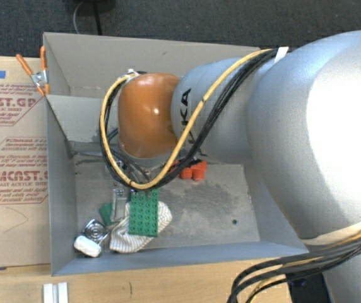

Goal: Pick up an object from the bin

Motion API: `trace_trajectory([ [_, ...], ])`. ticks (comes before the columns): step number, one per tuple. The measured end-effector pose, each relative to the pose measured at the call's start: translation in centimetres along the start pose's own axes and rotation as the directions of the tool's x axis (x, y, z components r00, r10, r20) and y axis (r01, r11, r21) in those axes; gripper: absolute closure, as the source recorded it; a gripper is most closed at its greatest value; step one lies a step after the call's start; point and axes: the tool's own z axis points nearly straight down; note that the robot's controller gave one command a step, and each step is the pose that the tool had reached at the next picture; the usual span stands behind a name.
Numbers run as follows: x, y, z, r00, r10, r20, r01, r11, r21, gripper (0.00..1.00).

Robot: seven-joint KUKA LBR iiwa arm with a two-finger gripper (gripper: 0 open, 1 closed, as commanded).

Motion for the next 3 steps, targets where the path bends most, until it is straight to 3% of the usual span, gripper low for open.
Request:
trace_trajectory([
  [1,-0.2,-0.1,-0.5,1.000,0.002,0.006,-0.002,1.000,-0.001,0.00],
  [2,0.8,-1.0,1.1,0.997,-0.073,0.013,0.073,0.997,-0.003,0.00],
  [3,2.2,-3.1,4.1,0.989,-0.147,0.006,0.147,0.989,-0.001,0.00],
])
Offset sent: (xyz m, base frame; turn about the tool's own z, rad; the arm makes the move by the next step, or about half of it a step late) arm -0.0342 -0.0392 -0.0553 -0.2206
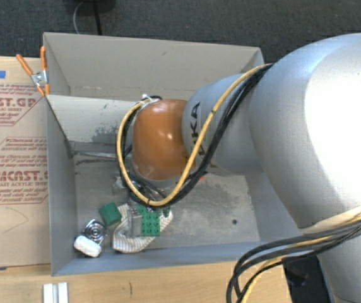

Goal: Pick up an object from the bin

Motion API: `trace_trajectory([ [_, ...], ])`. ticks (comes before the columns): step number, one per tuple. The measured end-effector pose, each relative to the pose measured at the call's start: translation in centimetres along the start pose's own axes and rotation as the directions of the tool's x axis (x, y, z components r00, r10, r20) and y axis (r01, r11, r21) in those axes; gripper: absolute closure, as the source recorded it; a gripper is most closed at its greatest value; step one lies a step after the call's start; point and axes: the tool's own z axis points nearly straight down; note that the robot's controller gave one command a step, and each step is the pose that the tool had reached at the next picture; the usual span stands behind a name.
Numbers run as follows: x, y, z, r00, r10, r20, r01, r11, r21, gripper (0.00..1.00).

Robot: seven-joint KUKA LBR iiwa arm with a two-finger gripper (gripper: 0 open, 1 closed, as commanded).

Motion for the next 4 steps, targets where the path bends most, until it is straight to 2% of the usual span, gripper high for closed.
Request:
trace_trajectory([
  [1,1.0,0.5,0.7,1.000,0.021,0.001,-0.021,1.000,0.000,0.00],
  [2,0.9,2.3,1.0,0.954,-0.301,0.003,0.301,0.954,0.000,0.00],
  [3,0.6,4.2,1.4,0.835,-0.549,0.002,0.549,0.835,-0.001,1.00],
  [4,0.6,4.2,1.4,0.836,-0.549,0.002,0.549,0.836,-0.002,1.00],
])
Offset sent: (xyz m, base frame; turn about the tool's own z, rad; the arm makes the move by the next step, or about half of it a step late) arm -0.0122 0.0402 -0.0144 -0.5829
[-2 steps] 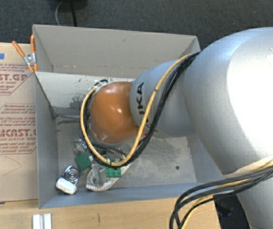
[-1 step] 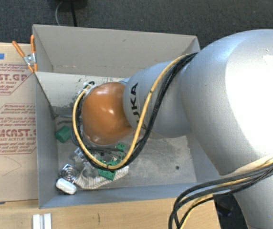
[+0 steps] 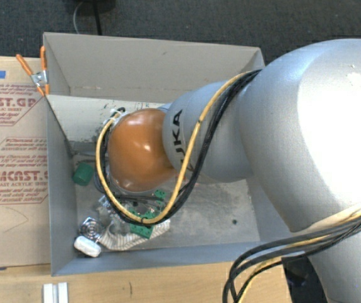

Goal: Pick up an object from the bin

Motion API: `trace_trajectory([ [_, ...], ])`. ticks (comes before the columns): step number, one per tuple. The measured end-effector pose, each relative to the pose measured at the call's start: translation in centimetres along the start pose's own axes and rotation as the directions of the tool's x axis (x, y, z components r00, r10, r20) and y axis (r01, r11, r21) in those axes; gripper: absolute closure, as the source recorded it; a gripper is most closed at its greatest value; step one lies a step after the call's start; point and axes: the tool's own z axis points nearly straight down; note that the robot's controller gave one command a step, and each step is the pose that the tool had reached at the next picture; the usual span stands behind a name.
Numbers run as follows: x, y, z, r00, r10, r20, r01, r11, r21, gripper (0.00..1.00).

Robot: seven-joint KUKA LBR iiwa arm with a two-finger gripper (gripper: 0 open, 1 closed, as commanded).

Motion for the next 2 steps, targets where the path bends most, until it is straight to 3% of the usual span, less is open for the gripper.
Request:
trace_trajectory([
  [1,0.1,0.1,-3.6,1.000,-0.005,-0.009,0.005,1.000,-0.003,1.00],
  [2,0.2,-0.8,-6.7,0.992,-0.130,0.004,0.130,0.992,0.002,1.00],
])
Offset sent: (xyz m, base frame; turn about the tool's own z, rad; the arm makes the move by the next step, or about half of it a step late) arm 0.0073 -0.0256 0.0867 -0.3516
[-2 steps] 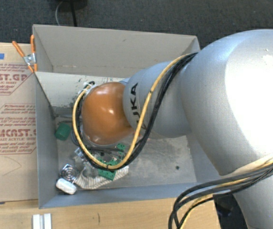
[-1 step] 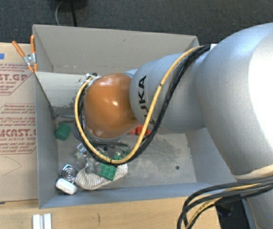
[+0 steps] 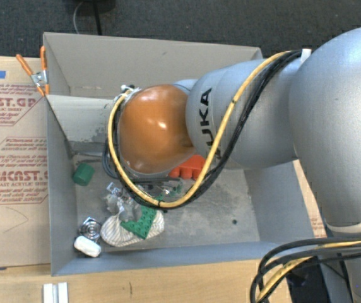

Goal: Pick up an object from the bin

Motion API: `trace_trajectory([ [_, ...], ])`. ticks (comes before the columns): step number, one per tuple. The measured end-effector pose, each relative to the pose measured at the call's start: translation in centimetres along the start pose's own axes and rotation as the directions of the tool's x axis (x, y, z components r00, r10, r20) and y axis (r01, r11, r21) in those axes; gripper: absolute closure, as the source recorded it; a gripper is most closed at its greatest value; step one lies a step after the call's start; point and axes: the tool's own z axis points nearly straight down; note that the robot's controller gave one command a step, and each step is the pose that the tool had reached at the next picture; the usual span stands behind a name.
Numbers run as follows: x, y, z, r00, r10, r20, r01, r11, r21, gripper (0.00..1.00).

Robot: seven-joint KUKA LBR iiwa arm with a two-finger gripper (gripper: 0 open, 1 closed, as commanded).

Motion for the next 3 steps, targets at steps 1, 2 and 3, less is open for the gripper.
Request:
trace_trajectory([
  [1,3.2,-0.7,-1.6,0.976,-0.217,-0.006,0.217,0.976,-0.007,1.00],
  [2,3.7,-1.0,-2.2,0.978,-0.208,-0.010,0.208,0.978,-0.009,1.00],
  [3,2.9,-0.9,-3.4,0.982,-0.190,-0.002,0.189,0.982,-0.003,1.00],
])
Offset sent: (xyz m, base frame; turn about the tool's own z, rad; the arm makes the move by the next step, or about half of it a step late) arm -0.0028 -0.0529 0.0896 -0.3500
